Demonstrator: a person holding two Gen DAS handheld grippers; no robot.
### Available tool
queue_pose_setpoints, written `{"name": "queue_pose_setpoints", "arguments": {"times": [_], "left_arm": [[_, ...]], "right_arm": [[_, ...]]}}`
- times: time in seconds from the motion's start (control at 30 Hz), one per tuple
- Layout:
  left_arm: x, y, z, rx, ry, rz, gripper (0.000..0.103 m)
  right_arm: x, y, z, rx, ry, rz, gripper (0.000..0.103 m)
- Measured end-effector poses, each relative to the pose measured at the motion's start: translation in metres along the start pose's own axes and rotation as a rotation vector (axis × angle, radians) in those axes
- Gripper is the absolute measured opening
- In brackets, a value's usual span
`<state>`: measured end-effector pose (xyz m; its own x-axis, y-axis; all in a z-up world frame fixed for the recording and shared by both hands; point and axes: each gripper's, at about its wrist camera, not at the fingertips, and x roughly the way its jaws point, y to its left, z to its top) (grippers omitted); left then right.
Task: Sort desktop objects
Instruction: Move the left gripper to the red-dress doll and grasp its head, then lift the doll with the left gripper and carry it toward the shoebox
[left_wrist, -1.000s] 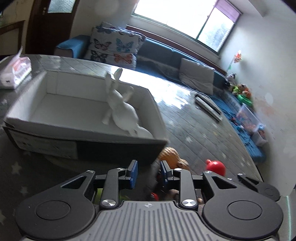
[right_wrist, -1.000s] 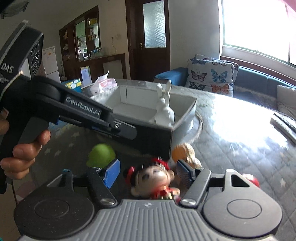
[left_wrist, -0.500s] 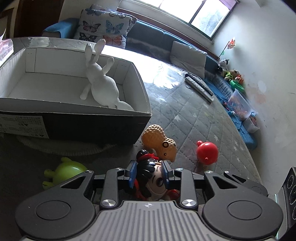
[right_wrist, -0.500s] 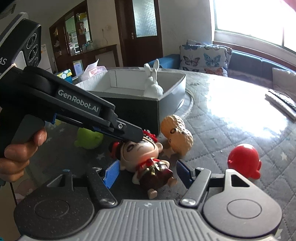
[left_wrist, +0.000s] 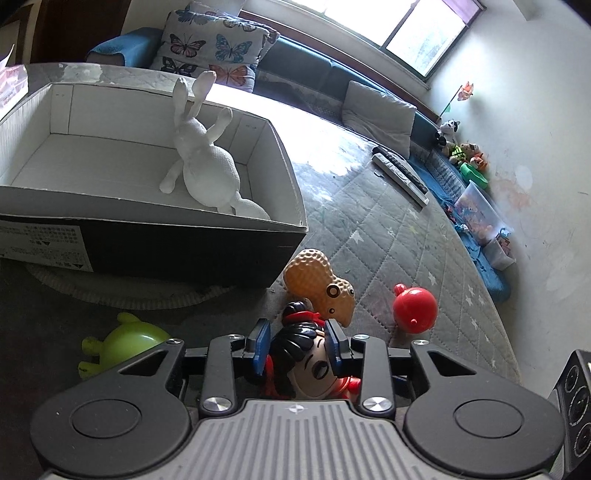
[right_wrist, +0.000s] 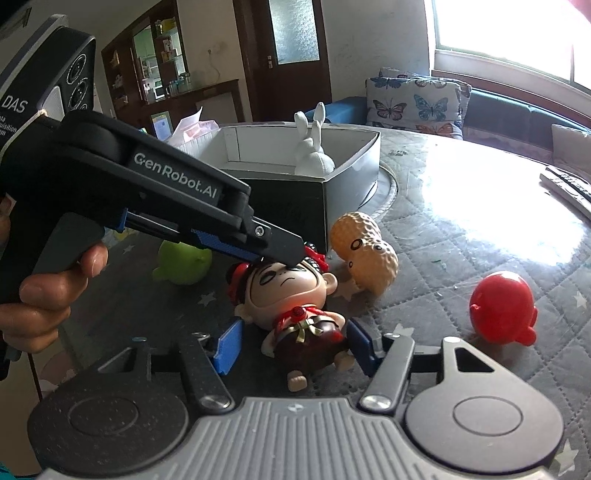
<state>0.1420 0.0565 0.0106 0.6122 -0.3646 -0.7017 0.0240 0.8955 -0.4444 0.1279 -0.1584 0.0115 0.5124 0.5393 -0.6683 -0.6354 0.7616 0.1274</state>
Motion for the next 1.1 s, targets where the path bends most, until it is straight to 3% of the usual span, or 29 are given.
{"name": "queue_pose_setpoints", "arguments": {"times": [0.27,1.1], "left_arm": [[0.003,0.006,0.003,-0.073,0.014,-0.014,0.037],[0.02,0.019,0.007,-0.166,0.032,-0.044,0.042]], "right_arm": [[-0.002,0.003,-0.002,0.016,-0.003,0.004,0.05],[-0.002,0.004,-0.005,0.018,0.005,0.001,0.05]]}}
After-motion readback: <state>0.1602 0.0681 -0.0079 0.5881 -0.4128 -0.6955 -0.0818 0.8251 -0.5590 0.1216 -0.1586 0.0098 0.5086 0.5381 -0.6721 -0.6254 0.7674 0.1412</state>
